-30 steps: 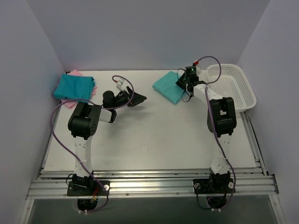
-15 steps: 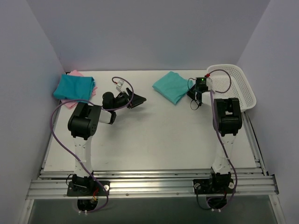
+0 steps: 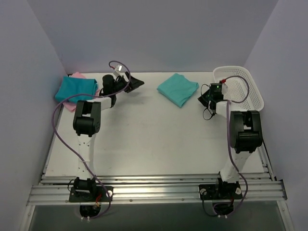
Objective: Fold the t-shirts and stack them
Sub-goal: Fold the tshirt
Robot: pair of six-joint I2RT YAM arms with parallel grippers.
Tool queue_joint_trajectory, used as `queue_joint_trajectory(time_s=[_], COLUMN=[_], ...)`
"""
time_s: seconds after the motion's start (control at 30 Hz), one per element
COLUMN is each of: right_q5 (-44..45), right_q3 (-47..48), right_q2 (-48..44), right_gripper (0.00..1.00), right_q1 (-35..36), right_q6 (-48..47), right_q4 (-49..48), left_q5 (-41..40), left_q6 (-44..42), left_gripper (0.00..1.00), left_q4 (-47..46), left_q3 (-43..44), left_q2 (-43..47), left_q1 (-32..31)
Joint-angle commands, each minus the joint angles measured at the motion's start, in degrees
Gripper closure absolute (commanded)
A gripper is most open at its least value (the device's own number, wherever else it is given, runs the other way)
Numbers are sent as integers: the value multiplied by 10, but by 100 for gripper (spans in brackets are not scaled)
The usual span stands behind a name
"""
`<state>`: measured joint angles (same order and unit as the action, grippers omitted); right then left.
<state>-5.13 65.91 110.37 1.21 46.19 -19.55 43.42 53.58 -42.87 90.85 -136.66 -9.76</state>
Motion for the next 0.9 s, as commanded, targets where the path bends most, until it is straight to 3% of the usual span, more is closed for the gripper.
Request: queue_joint_trajectory(time_s=[0.0, 0.13, 0.23, 0.4, 0.47, 0.57, 0.63, 0.73, 0.87], right_q5=[2, 15, 23, 32, 37, 43, 47, 49, 49], right_q3=[-31, -63, -83, -116, -120, -121, -121, -124, -133], right_q2=[-113, -195, -258, -342, -377, -410, -433, -461, -493], right_gripper=[100, 100, 100, 100, 100, 100, 100, 99, 99], right_q1=[7, 5, 6, 9, 9, 7, 6, 5, 2], right_q6=[-9, -14, -15, -25, -33, -43, -51, -59, -70], right_q4=[-13, 9, 28, 68, 88, 117, 135, 158, 179], left_q5=[-55, -169, -236, -271, -300, -400, -466, -530, -581], left_q6=[-75, -120, -137, -89, -67, 4, 86, 154, 194], left_gripper=[6, 6, 6, 6, 6, 6, 6, 6, 6], left_q4=[183, 375, 461, 492, 489, 472, 381, 297, 274], left_q3=[115, 235, 319, 389, 375, 284, 145, 26, -8], left_q2=[-54, -84, -116, -166, -162, -92, -45, 20, 37], left_q1=[1, -26, -49, -97, -114, -151, -171, -196, -223])
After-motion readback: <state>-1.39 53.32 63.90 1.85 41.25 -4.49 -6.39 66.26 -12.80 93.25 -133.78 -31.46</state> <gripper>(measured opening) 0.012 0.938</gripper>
